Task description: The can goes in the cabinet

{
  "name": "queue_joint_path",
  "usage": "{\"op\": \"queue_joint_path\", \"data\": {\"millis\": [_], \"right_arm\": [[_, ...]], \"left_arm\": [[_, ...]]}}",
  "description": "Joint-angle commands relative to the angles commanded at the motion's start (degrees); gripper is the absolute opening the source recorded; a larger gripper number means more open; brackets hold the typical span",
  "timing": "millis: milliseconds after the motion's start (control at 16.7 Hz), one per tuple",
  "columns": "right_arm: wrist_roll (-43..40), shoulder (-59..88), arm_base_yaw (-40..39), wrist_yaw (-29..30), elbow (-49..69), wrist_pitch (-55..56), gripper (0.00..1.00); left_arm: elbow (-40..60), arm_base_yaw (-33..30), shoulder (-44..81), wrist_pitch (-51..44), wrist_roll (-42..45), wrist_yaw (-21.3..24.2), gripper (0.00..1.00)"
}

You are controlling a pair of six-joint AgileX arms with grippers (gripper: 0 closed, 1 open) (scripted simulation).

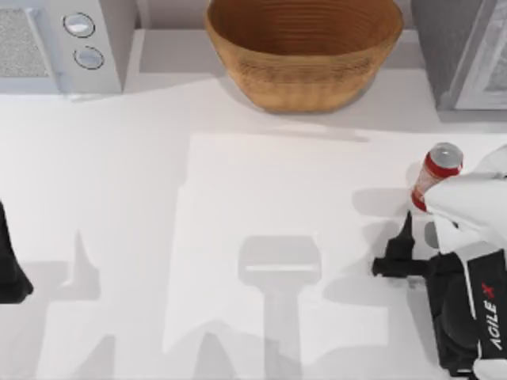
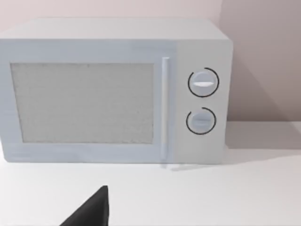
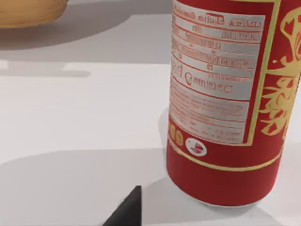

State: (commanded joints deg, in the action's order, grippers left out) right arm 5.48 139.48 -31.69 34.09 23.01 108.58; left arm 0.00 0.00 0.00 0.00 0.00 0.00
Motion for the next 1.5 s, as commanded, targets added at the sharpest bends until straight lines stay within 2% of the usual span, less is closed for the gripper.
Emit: {"op": "queue_joint_path", "data": {"millis": [780, 1200, 1500], "right_arm": [[-2.2, -4.2, 8.8, -9.3, 7.5, -9.9, 1.00], [-2.4, -4.4, 9.7, -10.1, 8.2, -10.9, 1.00], [-2.4, -4.4, 9.7, -10.1, 8.2, -10.9, 0.62]], "left_arm": [[0.0, 0.0, 0.0, 0.0, 0.0, 0.0, 1.00], [0.0, 0.0, 0.0, 0.0, 0.0, 0.0, 1.00], [0.0, 0.0, 0.0, 0.0, 0.0, 0.0, 1.00]]}}
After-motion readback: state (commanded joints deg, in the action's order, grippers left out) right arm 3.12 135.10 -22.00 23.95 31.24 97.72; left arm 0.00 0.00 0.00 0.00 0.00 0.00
